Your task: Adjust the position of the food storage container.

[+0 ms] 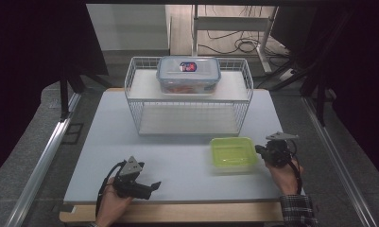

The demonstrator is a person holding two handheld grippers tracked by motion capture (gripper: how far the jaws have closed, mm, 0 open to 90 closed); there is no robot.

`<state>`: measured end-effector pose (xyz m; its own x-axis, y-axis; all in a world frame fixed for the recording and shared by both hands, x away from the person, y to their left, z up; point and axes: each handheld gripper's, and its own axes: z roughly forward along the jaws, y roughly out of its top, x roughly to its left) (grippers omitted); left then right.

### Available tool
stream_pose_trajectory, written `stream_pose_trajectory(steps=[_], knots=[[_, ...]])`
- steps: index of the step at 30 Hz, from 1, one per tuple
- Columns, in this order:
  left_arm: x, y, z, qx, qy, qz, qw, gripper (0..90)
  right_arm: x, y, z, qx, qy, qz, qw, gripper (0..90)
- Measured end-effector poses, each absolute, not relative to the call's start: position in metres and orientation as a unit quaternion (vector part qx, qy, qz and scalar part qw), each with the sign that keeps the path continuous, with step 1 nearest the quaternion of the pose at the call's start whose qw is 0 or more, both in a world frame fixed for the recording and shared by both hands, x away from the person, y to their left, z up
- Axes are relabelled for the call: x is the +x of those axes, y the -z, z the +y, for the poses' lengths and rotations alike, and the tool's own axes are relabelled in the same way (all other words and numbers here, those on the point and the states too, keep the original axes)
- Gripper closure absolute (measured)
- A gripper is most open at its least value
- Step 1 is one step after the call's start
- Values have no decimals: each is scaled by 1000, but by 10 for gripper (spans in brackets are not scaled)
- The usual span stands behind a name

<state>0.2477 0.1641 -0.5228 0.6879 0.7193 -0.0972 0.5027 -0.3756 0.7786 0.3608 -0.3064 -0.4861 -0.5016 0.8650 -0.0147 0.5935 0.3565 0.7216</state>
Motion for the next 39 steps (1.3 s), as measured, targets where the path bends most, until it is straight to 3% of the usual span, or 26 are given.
stream_pose_trajectory(steps=[29,34,39], knots=[[251,523,164,818,-119,383,411,53,346,493,-206,367,-378,839,134,895],[251,523,164,819,-119,382,410,53,345,493,-197,352,-374,846,143,892],[250,523,166,820,-121,383,408,54,343,491,-202,353,-366,844,172,807]])
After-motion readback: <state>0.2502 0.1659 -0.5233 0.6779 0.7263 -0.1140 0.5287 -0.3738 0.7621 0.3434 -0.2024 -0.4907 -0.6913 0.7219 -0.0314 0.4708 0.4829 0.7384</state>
